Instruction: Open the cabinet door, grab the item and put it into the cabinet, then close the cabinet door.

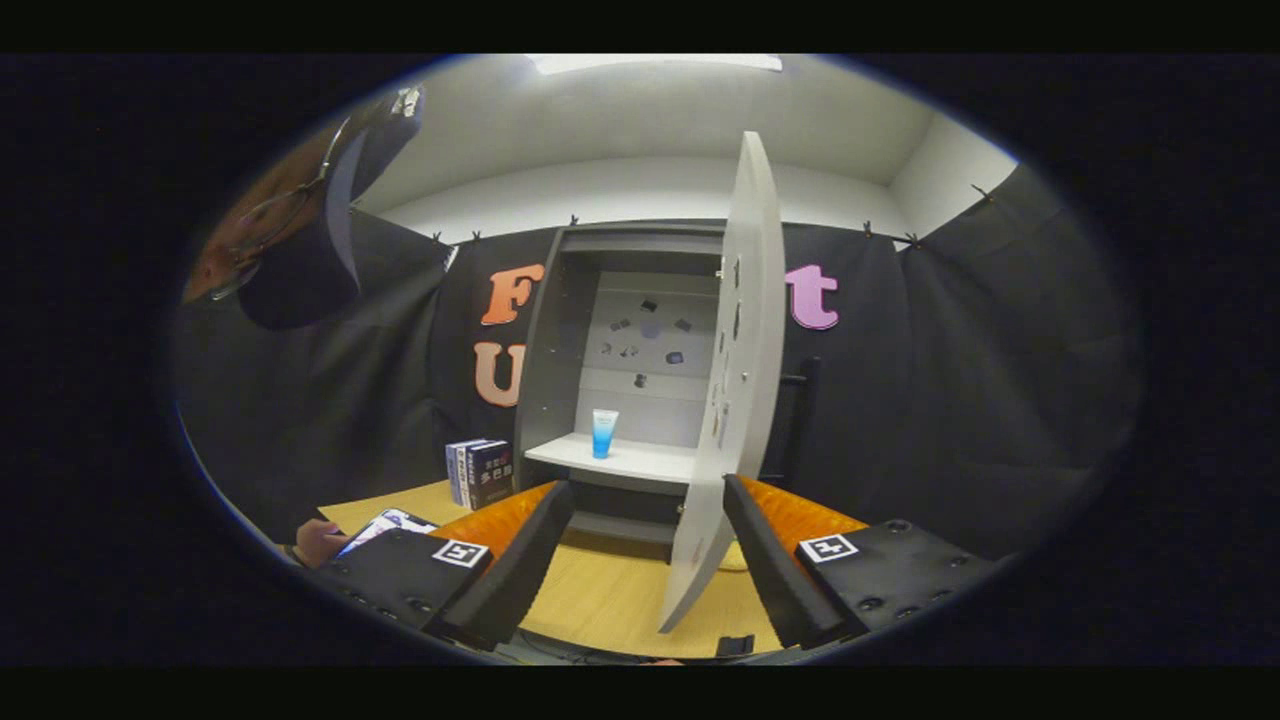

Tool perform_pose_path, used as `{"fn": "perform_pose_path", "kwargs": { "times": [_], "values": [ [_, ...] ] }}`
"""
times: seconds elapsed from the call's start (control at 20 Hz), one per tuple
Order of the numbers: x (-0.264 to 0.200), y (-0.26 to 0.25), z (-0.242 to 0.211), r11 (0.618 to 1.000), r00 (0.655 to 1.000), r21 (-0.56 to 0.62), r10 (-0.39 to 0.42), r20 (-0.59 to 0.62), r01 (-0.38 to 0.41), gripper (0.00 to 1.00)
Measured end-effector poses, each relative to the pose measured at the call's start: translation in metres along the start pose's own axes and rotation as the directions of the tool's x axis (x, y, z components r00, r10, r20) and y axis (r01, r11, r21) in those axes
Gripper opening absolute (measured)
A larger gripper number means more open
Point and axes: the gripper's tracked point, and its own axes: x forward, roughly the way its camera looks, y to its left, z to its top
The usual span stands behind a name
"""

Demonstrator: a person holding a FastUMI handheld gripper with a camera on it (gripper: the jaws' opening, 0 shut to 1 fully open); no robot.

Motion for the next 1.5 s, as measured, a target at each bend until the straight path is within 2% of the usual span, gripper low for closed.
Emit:
{"fn": "perform_pose_path", "kwargs": {
  "times": [0.15, 0.3, 0.45, 0.8, 1.0, 1.1, 1.5],
  "values": [
    [-0.017, -0.045, -0.004, 0.999, 0.999, 0.008, -0.05, -0.001, 0.05, 0.97],
    [-0.016, -0.097, -0.006, 0.989, 0.989, 0.01, -0.15, 0.001, 0.15, 0.97],
    [0.005, -0.134, -0.007, 0.974, 0.975, 0.04, -0.221, 0.005, 0.221, 0.97],
    [0.079, -0.201, -0.002, 0.947, 0.952, 0.101, -0.307, 0.011, 0.304, 0.98],
    [0.114, -0.211, -0.003, 0.942, 0.952, 0.147, -0.305, -0.009, 0.303, 0.98],
    [0.127, -0.216, -0.007, 0.94, 0.95, 0.135, -0.313, -0.015, 0.312, 0.95],
    [0.131, -0.19, -0.002, 0.948, 0.954, 0.107, -0.299, -0.011, 0.299, 0.94]
  ]
}}
